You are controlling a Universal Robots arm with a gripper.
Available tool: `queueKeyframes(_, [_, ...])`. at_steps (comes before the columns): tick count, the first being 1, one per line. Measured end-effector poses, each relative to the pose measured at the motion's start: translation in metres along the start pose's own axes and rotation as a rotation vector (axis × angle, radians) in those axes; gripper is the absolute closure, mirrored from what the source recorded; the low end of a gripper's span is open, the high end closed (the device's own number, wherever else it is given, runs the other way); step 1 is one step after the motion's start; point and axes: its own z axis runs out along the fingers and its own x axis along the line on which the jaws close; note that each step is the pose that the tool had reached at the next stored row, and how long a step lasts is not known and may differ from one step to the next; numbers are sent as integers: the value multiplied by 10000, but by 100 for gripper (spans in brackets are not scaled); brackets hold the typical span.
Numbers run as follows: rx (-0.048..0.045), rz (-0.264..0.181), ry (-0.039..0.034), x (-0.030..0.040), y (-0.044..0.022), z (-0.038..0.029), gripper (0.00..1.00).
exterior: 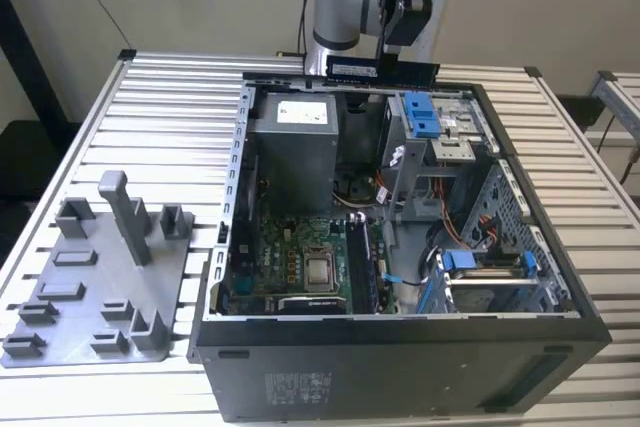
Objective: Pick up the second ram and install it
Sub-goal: 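Insert the second ram into the second slot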
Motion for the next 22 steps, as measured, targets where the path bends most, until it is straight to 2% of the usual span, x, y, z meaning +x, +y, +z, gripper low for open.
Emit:
queueKeyframes(11, [7, 106, -5, 0, -1, 0, 86])
queueKeyframes(22, [63, 835, -9, 0, 0, 0, 86])
